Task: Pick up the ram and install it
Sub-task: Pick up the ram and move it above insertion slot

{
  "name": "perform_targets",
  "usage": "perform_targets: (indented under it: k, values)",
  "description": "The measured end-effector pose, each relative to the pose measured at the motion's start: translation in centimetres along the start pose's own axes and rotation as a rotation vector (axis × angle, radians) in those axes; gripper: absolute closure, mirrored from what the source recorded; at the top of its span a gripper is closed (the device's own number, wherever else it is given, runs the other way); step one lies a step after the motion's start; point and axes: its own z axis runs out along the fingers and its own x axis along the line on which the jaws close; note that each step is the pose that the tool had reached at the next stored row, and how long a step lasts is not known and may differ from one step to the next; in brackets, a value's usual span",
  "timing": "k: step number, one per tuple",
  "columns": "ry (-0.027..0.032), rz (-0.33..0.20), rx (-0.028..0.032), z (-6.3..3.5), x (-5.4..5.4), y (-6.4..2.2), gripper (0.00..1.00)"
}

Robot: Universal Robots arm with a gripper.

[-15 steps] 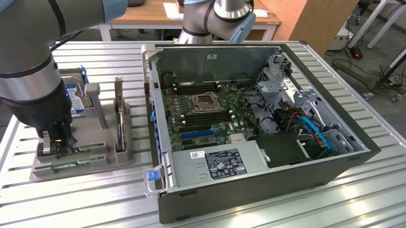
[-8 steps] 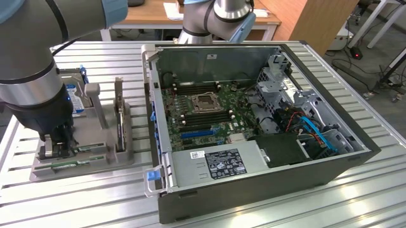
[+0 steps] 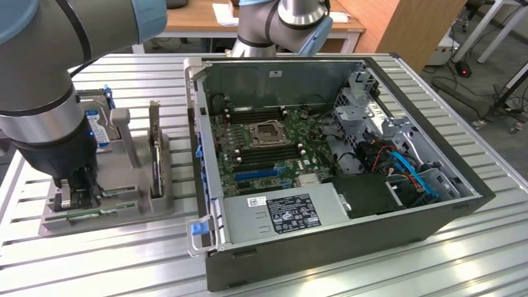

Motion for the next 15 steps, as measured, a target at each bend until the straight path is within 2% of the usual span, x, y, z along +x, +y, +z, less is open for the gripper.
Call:
perform_targets:
  k: [15]
  values:
    - [-0.0001,0.000,0.0001,0.28,0.20,-0.01,0.70]
